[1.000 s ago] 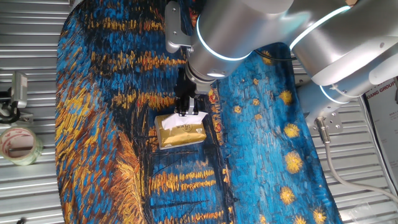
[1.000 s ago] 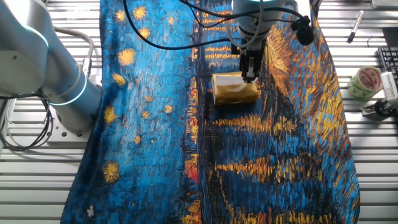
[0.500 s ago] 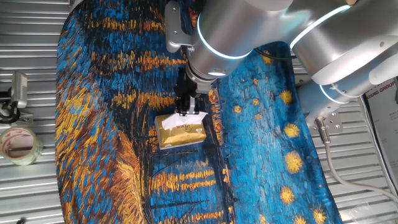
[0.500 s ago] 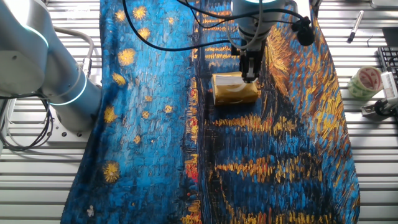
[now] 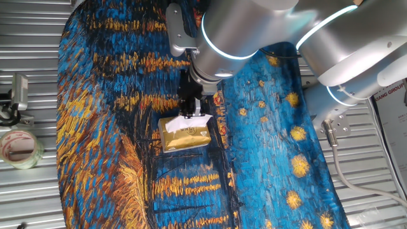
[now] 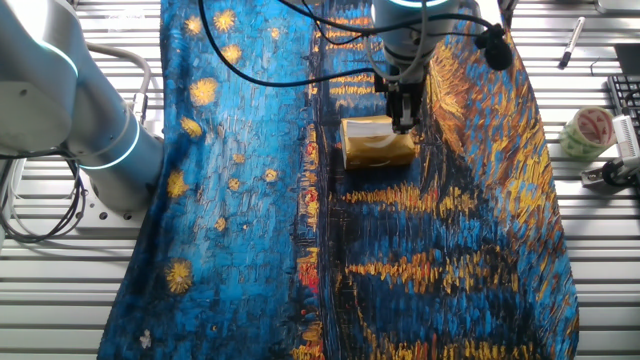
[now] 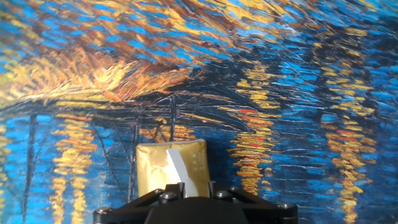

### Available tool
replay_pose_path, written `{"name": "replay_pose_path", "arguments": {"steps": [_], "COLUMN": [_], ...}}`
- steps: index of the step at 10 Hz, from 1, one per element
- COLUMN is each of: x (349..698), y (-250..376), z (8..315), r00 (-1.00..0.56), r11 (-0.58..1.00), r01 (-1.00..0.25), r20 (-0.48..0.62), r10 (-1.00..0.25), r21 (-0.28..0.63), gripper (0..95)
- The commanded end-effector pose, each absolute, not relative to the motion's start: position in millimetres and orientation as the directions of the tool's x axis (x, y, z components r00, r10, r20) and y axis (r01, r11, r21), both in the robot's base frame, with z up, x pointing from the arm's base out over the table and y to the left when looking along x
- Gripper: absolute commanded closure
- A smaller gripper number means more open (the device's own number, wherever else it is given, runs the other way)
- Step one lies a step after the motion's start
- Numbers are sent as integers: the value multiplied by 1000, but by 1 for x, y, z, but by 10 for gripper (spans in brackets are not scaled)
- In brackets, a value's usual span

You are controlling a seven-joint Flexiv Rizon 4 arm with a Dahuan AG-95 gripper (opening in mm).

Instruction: Pull out a napkin

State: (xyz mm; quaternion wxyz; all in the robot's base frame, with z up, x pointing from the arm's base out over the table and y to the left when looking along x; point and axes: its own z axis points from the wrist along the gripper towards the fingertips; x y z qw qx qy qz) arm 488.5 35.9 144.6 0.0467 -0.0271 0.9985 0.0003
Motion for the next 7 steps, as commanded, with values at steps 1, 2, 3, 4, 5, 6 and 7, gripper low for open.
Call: {"name": "replay_pose_path", "arguments": {"steps": [1, 2, 3, 4, 5, 6, 7], "x": [489, 489, 489, 489, 489, 489, 489], "y": [36, 36, 36, 36, 36, 36, 36], "z": [145, 145, 145, 145, 145, 145, 145], "r00": [-991, -992, -992, -992, -992, -992, -991], "r11": [995, 995, 995, 996, 996, 995, 995], "r01": [-95, -98, -95, -92, -92, -94, -95], "r20": [-95, -87, -87, -88, -89, -90, -92], "r10": [-93, -96, -93, -90, -90, -92, -93], "r21": [13, 14, 17, 17, 18, 21, 22], "gripper": [760, 760, 760, 760, 760, 760, 760]}}
